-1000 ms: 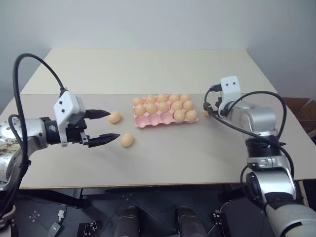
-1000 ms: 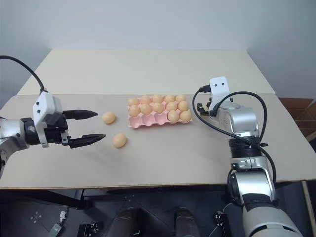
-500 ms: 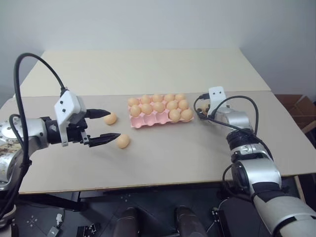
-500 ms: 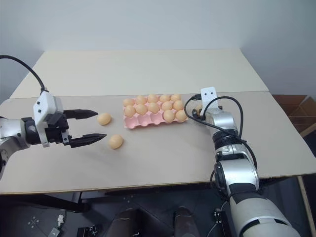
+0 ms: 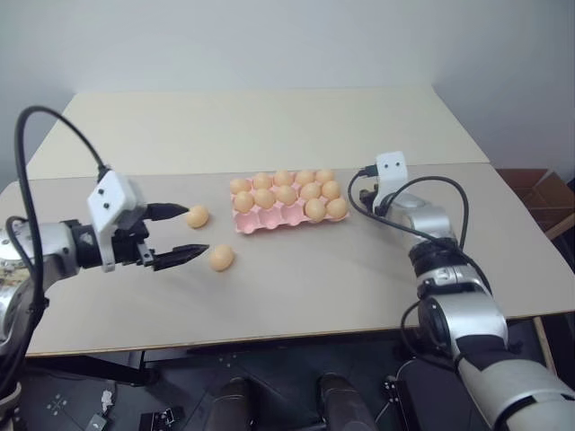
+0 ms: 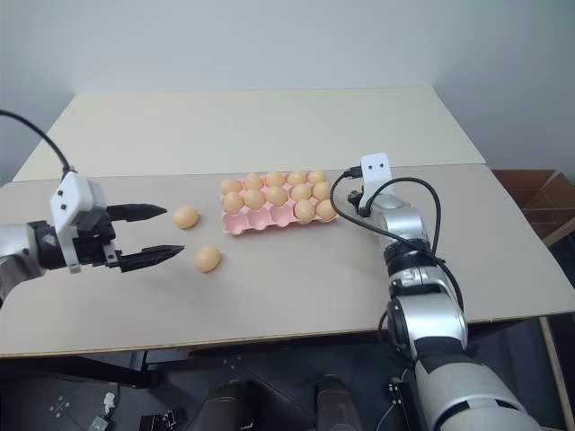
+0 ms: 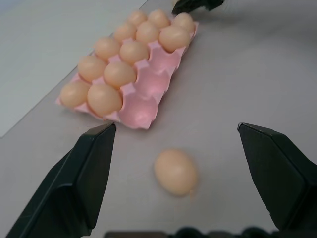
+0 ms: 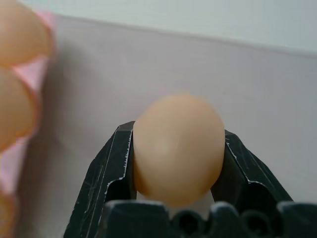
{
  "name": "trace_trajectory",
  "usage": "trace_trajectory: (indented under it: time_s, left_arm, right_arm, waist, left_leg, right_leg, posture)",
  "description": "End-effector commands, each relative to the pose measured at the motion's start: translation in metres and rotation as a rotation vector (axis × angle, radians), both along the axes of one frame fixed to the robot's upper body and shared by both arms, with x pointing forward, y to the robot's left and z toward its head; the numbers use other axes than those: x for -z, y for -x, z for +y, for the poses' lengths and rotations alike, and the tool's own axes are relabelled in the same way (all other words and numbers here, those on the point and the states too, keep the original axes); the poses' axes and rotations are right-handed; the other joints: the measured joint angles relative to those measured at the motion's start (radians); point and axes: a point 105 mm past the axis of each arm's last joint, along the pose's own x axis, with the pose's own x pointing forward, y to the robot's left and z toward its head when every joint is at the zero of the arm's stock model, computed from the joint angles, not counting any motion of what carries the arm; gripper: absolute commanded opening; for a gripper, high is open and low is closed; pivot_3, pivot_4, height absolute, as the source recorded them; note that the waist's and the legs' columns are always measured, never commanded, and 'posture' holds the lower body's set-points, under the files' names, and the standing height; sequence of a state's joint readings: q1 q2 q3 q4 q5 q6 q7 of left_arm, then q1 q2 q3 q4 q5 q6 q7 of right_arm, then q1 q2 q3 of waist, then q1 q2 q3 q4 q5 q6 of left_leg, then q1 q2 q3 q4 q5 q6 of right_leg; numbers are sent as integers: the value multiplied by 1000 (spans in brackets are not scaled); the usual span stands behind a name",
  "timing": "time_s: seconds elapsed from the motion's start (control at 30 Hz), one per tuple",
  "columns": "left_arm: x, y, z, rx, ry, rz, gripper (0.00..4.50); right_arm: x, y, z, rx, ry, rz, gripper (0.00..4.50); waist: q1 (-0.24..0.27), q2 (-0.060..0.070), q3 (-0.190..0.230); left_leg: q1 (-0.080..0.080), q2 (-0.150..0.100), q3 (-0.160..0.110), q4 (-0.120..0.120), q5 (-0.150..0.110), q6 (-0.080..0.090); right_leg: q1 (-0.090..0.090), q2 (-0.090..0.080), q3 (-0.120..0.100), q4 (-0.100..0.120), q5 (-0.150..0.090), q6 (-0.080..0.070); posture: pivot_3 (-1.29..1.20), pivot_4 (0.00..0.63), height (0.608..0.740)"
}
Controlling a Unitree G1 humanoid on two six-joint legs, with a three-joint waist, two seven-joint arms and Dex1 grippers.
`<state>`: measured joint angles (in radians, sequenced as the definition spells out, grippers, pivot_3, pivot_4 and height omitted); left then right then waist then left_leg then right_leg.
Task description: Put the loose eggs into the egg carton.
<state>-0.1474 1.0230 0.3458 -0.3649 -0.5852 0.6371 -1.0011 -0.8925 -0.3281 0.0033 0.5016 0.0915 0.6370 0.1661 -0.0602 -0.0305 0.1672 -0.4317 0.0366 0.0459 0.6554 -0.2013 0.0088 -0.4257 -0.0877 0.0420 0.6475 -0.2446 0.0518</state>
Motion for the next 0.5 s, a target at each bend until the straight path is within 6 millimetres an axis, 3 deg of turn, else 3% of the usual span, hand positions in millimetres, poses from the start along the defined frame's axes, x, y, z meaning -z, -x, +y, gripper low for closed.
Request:
trace_trajectory:
  time_s: [0.03,0.27,0.5]
  left_arm:
    - [-8,10,8,-24,-51,-34,4251]
    - [0,17,15,-37,-106,-7,4251]
    - [3,16,12,-22,-114,-6,4251]
  right_arm:
    - [-49,30,31,-168,13,-144,1764]
    - [-62,84,90,-413,-31,-148,1690]
    - [-42,83,131,-472,-50,-81,1685]
  waist:
    - [1,0,0]
    - [6,0,0]
    - [15,0,0]
  left_leg:
    - [0,0,0,0,0,0]
    - [5,0,0,0,0,0]
    - [6,1,2,-1,0,0]
  right_leg:
    - [0,0,0,0,0,0]
    - [3,0,-1,1,1,-1]
    - [3,1,0,0,1,-2]
  posture:
    - [0,150,740]
    - [0,150,740]
    - [0,150,740]
